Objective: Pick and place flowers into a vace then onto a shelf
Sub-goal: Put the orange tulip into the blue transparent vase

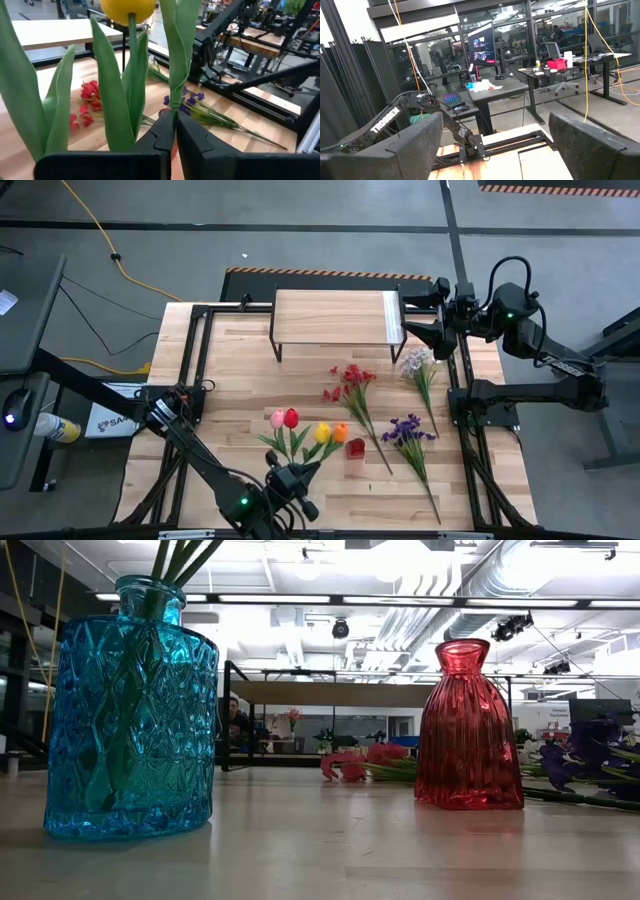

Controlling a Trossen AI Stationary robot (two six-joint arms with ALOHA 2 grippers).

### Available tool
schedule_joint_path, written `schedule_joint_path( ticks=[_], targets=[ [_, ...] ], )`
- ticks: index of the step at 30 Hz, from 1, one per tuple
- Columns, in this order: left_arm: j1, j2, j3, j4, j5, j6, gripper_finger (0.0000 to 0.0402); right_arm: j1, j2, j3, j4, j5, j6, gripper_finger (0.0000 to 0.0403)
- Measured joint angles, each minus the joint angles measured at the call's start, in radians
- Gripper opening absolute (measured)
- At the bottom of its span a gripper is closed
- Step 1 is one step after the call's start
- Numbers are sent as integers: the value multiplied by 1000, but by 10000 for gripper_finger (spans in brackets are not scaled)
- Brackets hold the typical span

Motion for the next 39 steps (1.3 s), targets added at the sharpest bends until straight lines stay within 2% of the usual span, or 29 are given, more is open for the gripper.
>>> schedule_joint_path(
  ticks=[36, 39],
  targets=[
    [-2, 0, 0, -1, 39, 2, 63, 0, 0, 0, -1, -4, 7, 353],
    [-2, 0, 0, -1, 39, 2, 74, 0, 0, 0, -1, -4, 3, 353]
  ],
)
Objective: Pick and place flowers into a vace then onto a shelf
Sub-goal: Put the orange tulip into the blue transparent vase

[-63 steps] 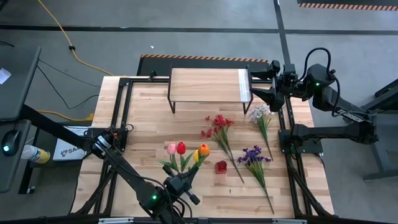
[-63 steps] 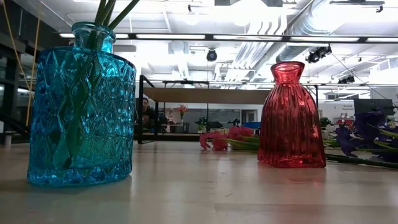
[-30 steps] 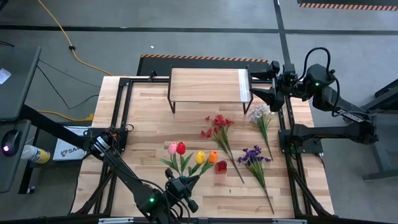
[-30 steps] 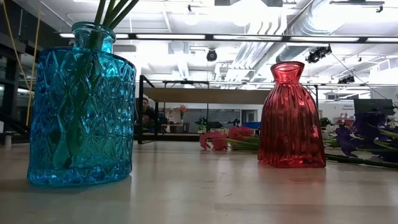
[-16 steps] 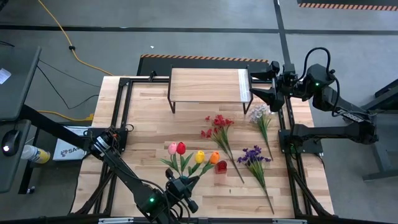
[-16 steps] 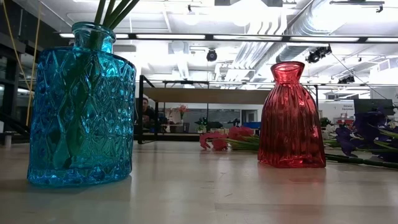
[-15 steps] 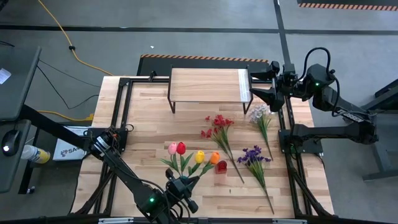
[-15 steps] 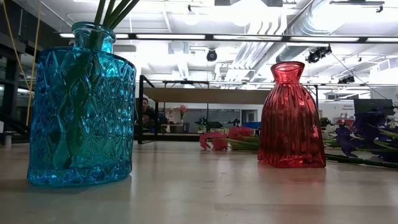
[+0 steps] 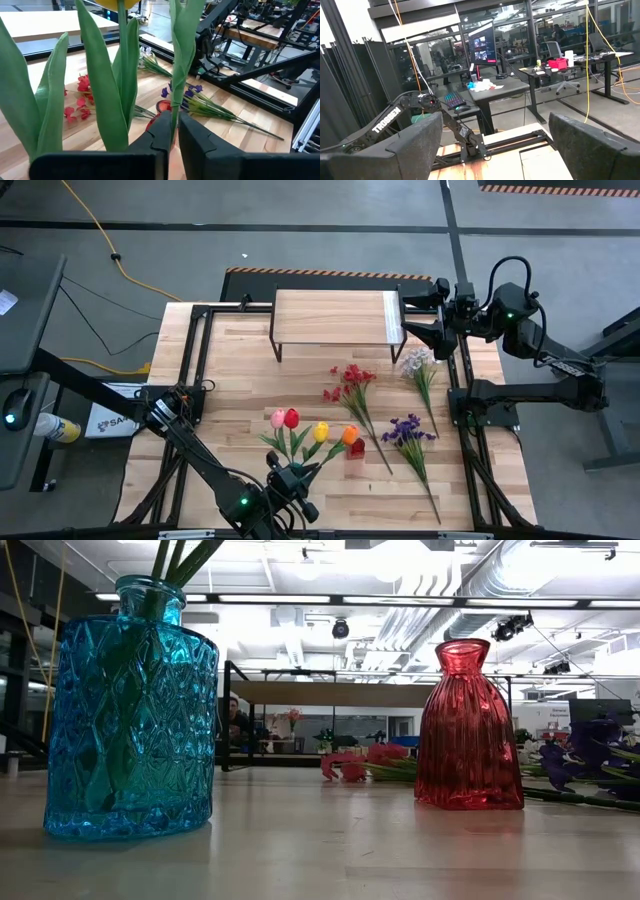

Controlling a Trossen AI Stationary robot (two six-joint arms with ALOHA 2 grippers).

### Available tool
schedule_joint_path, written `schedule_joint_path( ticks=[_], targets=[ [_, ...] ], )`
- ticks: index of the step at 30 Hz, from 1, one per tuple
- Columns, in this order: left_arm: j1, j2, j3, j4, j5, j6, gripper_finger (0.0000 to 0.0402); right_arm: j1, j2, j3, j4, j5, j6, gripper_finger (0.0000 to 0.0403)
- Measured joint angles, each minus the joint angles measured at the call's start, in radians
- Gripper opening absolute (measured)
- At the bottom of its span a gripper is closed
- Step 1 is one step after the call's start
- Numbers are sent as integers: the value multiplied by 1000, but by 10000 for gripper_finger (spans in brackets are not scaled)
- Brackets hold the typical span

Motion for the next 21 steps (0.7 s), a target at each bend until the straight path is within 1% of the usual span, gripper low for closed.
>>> schedule_joint_path(
  ticks=[2, 7, 11, 16, 21],
  targets=[
    [0, 0, 0, 0, 0, 0, 91, 0, 0, 0, 0, 0, 0, 353],
    [0, 0, 0, 0, 2, 0, 151, 0, 0, 0, 0, 0, 0, 353],
    [-1, 0, 0, 0, 3, 0, 192, 0, 0, 0, 0, 0, -1, 353],
    [-6, 0, 0, 2, 1, 0, 224, 0, 0, 0, 0, 0, -1, 353],
    [-12, 0, 0, 3, -10, 0, 242, 0, 0, 0, 0, 0, -22, 353]
  ],
)
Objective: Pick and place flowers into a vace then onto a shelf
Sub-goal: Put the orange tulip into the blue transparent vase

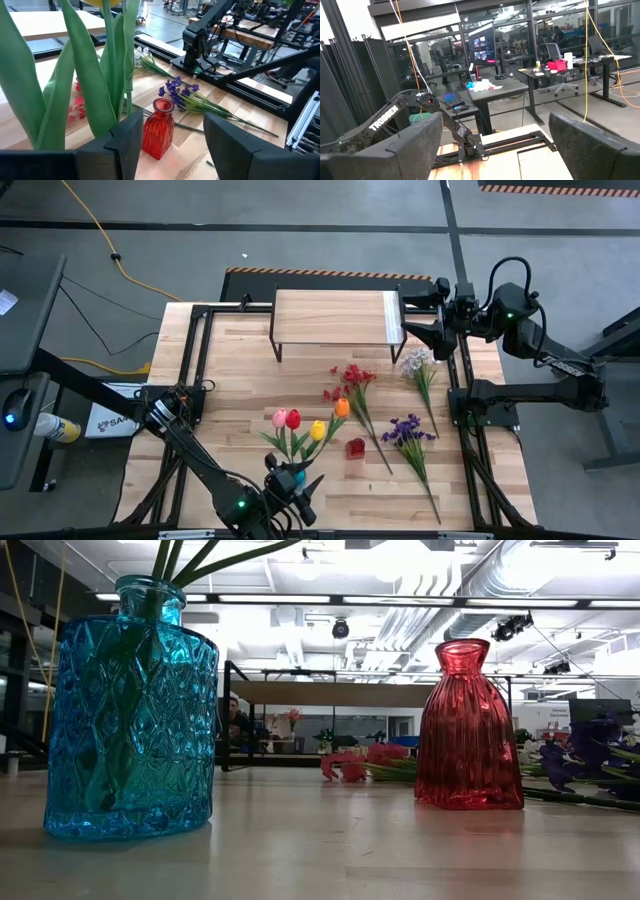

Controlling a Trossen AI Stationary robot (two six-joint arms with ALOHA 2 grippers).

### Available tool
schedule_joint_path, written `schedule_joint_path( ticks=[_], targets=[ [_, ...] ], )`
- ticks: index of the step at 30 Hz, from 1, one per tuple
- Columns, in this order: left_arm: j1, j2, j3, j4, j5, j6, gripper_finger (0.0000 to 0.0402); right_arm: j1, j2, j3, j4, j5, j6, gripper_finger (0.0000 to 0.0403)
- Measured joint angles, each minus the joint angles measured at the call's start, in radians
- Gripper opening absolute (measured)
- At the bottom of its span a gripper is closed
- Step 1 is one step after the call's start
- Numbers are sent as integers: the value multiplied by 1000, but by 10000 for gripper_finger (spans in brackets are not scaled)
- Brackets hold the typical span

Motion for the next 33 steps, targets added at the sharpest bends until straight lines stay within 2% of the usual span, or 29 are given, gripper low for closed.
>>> schedule_joint_path(
  ticks=[4, 10, 13, 20, 25, 33],
  targets=[
    [1, 0, 0, 33, -6, 8, 249, 0, 0, 0, 0, 0, -2, 353],
    [-11, 0, 0, 142, -28, 116, 247, 0, 0, 0, -26, 0, 1, 353],
    [-19, 1, 9, 203, -15, 176, 244, 0, 3, 0, -102, 0, 3, 353],
    [-45, 1, 105, 209, 59, 255, 245, 10, 58, 0, -254, 8, 9, 353],
    [-73, 1, 175, 206, 75, 315, 242, 50, 129, 0, -314, 4, 7, 353],
    [-148, 1, 238, 205, 77, 329, 244, 115, 208, 0, -529, -32, -19, 353]
  ],
)
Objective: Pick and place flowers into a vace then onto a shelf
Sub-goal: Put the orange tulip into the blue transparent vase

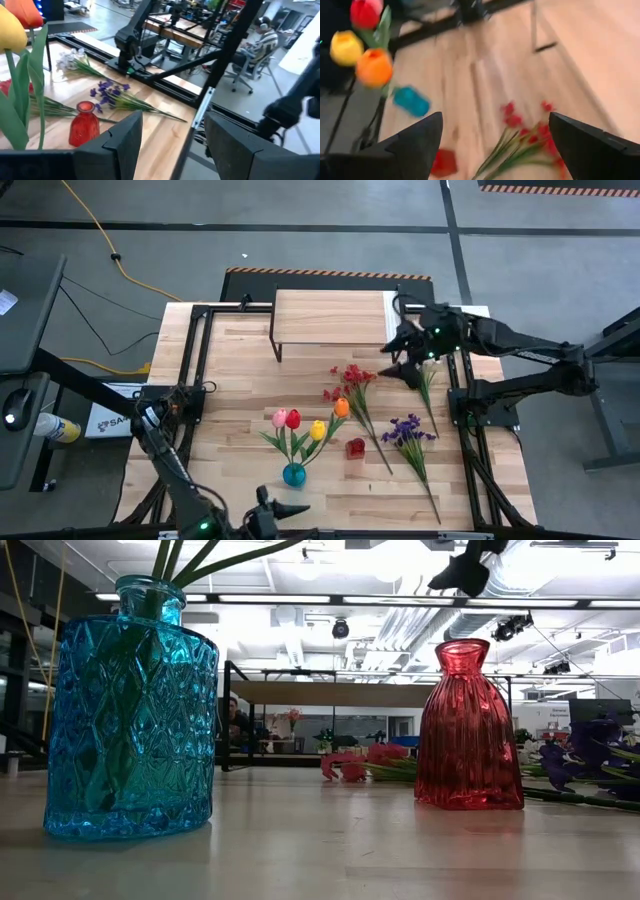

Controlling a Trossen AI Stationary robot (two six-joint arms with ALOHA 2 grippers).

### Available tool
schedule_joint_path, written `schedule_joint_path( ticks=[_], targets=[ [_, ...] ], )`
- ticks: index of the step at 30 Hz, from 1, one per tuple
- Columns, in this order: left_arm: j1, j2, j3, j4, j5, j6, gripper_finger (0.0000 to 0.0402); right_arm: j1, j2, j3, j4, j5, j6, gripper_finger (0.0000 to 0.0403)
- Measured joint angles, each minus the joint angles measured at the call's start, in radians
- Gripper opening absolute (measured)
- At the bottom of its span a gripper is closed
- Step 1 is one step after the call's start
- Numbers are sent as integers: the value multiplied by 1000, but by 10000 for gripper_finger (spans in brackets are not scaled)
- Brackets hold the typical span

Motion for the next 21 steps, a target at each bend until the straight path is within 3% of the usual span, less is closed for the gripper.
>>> schedule_joint_path(
  ticks=[8, 21],
  targets=[
    [-43, 0, 1, 0, -82, -21, 239, 151, 72, 0, 79, 2, 41, 353],
    [-86, 0, 1, -57, -70, -113, 239, 277, 240, 0, 288, 98, 71, 353]
  ],
)
